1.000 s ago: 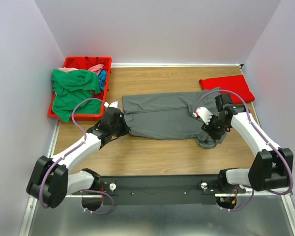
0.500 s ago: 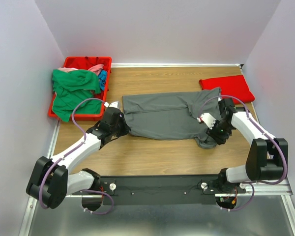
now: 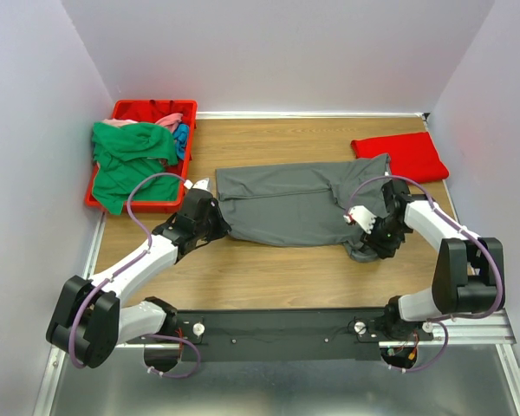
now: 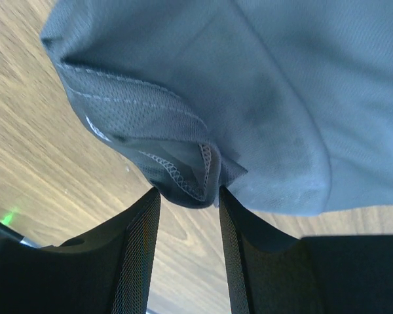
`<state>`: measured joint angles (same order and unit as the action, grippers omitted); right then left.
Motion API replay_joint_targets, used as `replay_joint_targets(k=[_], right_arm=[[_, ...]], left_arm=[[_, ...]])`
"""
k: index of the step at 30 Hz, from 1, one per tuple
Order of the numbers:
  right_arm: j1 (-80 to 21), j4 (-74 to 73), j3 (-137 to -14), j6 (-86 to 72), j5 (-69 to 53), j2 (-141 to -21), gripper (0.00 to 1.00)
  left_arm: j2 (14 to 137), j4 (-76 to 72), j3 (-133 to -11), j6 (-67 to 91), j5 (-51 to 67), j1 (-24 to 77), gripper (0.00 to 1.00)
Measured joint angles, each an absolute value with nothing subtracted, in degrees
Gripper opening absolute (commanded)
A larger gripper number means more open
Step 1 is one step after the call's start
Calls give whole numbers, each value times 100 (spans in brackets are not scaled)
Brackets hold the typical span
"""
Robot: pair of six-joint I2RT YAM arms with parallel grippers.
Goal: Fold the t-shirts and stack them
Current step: Fold the tshirt
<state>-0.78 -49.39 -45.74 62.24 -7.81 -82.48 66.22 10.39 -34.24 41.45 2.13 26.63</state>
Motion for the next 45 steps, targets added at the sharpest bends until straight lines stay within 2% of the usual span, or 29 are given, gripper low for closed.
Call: replay_joint_targets(k=[4,6,8,9,13,18,34,45], right_arm=[[-78,-4886,-4571,6296,-915,-8250,42],[-78,-4869,-4554,6309,-978,-8250,32],[-78,-4851,-4508,6311,-1007,-8250,26],[-78,-4847,-4486,6326,-1007,-8248,18],[-78,-4856,-4407,6333,-1002,-8165,8],[-78,-4954,-4386,6344,-987,-7752,0],[-78,-5551,-4525,6335,-810,-6090,0],[-78,-5553,-4626,6193,-607,-5756,1]], left_arm=[[6622,1039,-3424,4147,215,2663,0],[6622,1039,-3424,4145,215,2661,0],[6622,1039,-3424,4145,215,2661,0],[6622,1041,-3424,4145,217,2661,0],[6622,1041,-3424,4145,217,2663,0],[6622,1044,-3424,4145,217,2661,0],[6261,1258,-3424,4158,217,2615,0],[6104,1455,-3566,4185,215,2504,0]])
